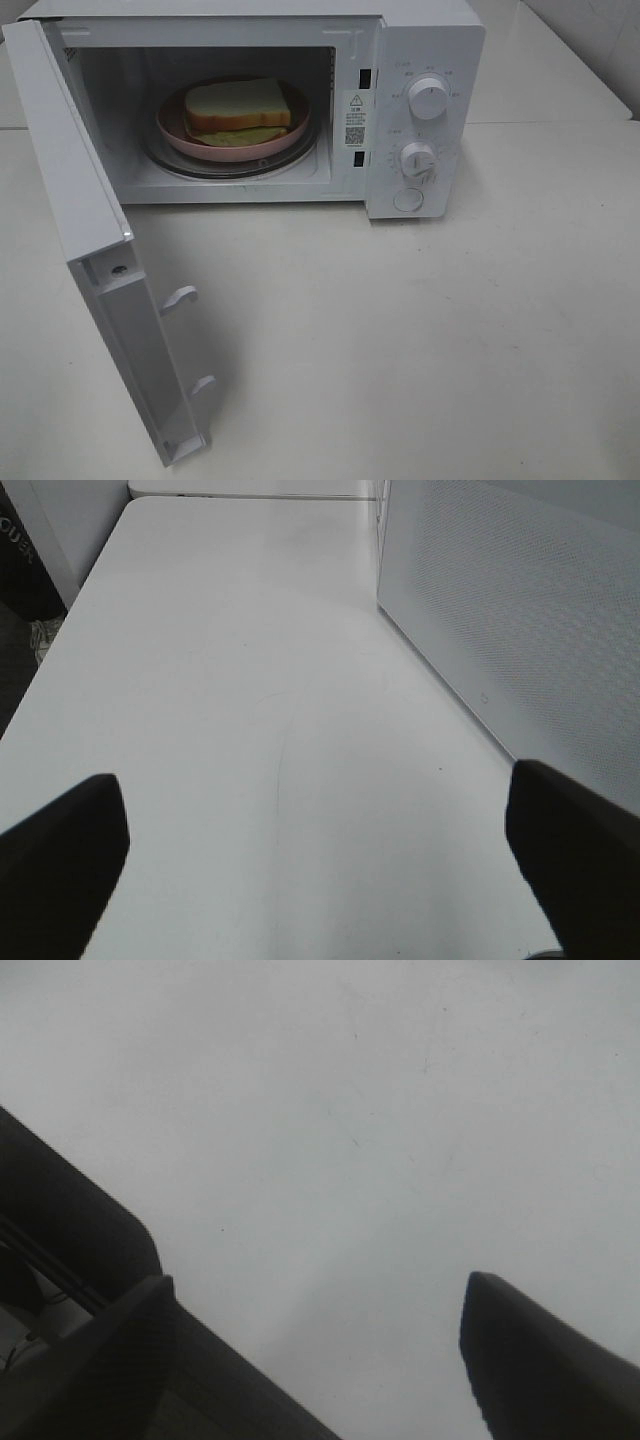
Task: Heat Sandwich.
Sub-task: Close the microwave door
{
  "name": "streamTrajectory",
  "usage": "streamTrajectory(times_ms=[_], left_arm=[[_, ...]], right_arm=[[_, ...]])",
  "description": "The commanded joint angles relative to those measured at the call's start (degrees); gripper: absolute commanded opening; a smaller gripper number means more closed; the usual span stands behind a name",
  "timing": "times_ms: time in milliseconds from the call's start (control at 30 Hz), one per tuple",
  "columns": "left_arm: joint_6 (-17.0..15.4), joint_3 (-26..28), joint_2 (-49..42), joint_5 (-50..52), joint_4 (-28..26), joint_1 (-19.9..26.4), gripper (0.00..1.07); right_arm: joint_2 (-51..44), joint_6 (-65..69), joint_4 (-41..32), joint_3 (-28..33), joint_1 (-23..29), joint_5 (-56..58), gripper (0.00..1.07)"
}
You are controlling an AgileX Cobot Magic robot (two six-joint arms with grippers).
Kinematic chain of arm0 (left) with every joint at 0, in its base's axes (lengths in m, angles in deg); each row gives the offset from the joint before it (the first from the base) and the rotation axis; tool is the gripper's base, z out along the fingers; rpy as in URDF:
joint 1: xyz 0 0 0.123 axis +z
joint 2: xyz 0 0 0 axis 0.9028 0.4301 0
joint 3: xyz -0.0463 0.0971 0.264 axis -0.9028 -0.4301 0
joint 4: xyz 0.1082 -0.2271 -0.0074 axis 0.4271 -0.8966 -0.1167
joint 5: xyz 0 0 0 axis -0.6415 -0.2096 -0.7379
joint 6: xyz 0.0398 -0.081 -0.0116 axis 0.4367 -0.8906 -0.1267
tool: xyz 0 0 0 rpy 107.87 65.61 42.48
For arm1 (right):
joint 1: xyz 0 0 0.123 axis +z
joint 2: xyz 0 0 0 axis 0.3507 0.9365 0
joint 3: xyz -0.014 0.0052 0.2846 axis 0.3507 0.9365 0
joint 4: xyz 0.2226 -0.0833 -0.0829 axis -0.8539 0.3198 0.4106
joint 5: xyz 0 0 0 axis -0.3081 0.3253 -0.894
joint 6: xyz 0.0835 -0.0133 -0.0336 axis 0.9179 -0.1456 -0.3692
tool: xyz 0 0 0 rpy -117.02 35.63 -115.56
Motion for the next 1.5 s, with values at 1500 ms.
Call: streamTrajectory(times_ms=[1500], left_arm=[[-0.11, 0.0, -1.15, 0.63, -0.06, -0.34, 0.98]], right_arm=[[-45.38, 0.69, -7.51, 15.07, -39.13, -5.56, 0.75]])
